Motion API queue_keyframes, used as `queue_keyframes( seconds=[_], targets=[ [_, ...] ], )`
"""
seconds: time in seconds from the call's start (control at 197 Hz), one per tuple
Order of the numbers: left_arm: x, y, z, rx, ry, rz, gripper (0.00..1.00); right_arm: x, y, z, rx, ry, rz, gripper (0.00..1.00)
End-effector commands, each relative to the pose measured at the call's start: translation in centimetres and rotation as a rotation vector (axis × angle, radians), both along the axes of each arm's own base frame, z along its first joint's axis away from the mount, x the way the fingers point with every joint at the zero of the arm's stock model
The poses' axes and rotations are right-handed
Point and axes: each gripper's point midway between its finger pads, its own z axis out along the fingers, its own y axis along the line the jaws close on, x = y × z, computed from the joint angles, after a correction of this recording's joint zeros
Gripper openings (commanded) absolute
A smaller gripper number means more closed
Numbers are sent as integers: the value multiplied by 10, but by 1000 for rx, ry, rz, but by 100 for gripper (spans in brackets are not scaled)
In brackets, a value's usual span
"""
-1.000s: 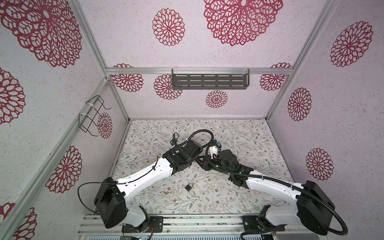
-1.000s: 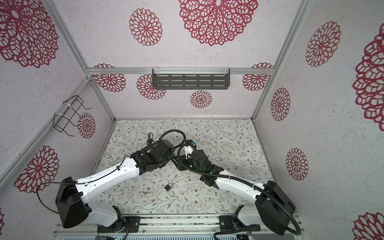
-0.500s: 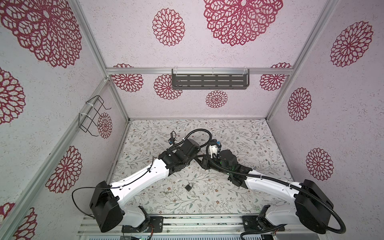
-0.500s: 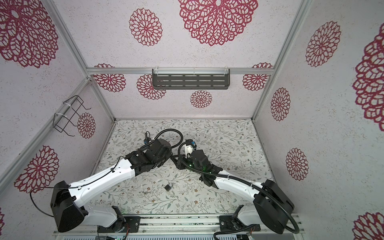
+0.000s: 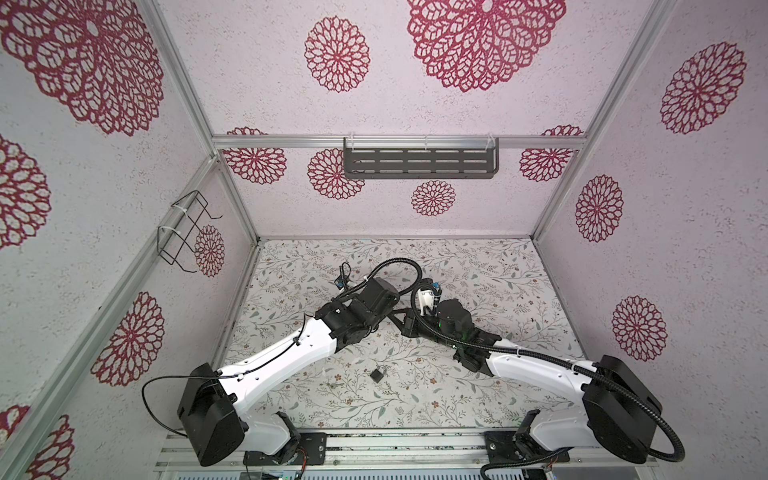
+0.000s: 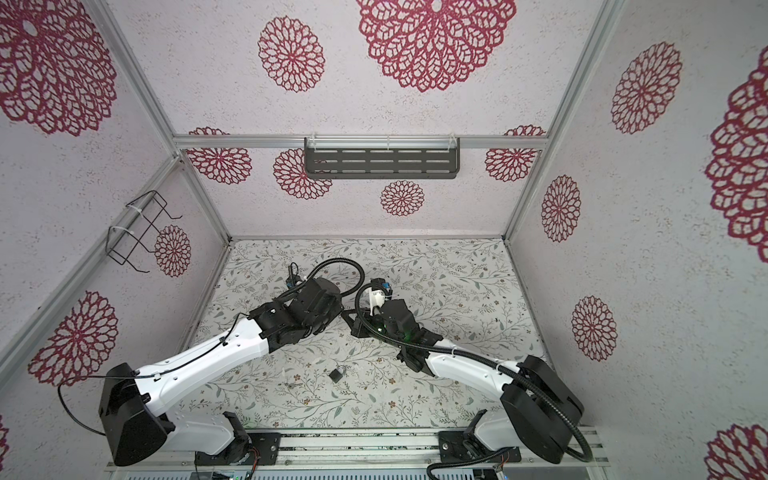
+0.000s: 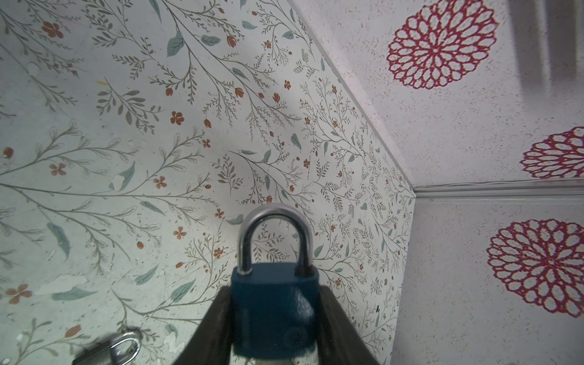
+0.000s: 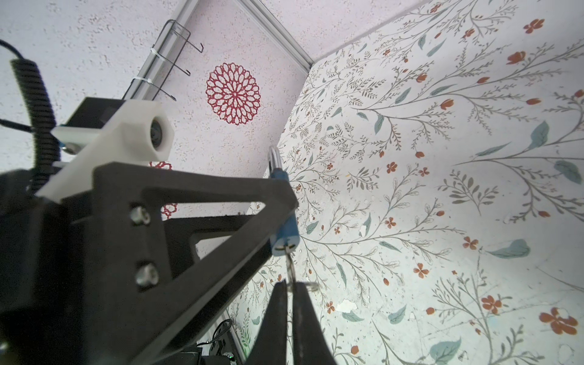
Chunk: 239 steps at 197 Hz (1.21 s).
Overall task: Unlock with the key
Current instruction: 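Push the key into the keyhole with the right gripper while the left holds the padlock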
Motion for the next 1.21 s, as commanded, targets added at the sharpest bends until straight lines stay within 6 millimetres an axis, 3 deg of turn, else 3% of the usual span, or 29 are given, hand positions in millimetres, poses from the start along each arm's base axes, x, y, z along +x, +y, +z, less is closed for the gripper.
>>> queue_keyframes(
  seconds=[0.0, 0.213, 0.339, 0.633, 0.841, 1.205],
  targets=[
    [-4, -15, 23, -105, -48, -39, 0, 5, 8, 27, 75, -51, 13, 7],
    [-13, -31, 21, -144, -24, -73, 0, 7, 13, 46, 99, -108, 26, 7],
    [-15, -34, 18, -167, -21, -76, 0, 6, 15, 46, 79, -109, 34, 7],
    [-10, -12, 34, -124, -84, -21, 1, -3, 3, 39, 43, -100, 32, 8],
    [-6, 4, 38, -97, -107, 17, 1, -11, -6, 38, 32, -89, 34, 18],
    [-4, 11, 47, -88, -145, 29, 0, -11, -9, 43, 119, 9, -5, 33]
  ],
)
